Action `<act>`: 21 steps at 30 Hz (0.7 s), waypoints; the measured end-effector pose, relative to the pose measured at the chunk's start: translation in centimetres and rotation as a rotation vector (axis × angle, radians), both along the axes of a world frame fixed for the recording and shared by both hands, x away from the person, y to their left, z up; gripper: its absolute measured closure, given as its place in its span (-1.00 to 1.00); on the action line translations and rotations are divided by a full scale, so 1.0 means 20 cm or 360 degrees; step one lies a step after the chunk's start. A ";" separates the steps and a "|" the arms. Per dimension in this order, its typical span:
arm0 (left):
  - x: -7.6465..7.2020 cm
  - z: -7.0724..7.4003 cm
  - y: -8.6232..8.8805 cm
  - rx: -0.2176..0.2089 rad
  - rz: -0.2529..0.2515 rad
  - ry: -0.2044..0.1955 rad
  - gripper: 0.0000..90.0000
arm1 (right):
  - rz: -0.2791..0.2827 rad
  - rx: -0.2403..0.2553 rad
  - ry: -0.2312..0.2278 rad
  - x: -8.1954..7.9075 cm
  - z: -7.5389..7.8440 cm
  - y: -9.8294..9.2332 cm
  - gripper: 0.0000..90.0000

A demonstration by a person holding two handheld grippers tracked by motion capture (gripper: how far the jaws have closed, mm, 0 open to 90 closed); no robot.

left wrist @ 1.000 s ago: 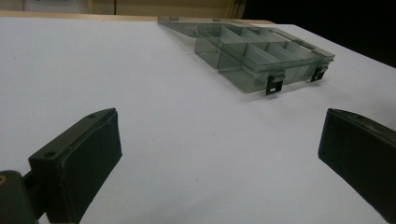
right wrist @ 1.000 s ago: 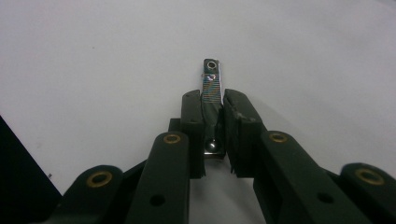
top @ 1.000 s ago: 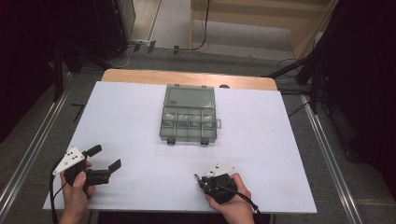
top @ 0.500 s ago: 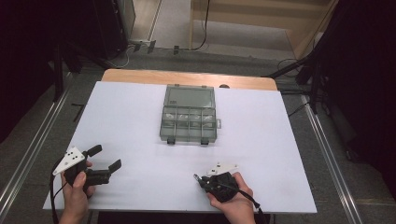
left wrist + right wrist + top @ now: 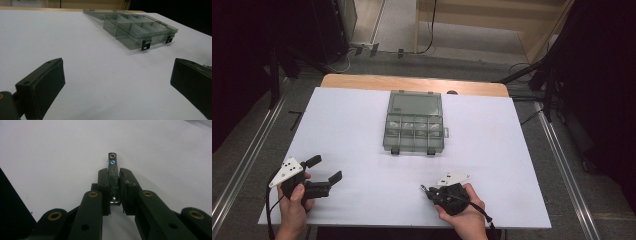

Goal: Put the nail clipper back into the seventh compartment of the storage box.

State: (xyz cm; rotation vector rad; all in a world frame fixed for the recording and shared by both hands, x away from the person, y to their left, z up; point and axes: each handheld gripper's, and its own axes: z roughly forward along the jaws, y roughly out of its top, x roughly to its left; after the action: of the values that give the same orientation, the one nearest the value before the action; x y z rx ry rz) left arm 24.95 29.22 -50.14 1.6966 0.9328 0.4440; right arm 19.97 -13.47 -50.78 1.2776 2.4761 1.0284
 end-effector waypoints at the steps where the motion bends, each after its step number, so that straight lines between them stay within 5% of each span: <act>1: 0.00 0.00 0.00 0.0000 0.0000 0.0000 -1.00 | 0.0002 0.0001 -0.0006 0.00 0.00 0.00 0.81; 21: 0.00 0.00 0.00 -0.0002 0.0000 0.0002 -1.00 | -0.0034 0.0005 -0.0029 0.01 0.02 -0.02 0.81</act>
State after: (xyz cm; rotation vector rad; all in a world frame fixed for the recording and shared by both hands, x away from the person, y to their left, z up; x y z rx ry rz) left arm 24.94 29.25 -50.14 1.6961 0.9338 0.4427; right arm 20.13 -13.90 -50.48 1.2870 2.4431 1.0347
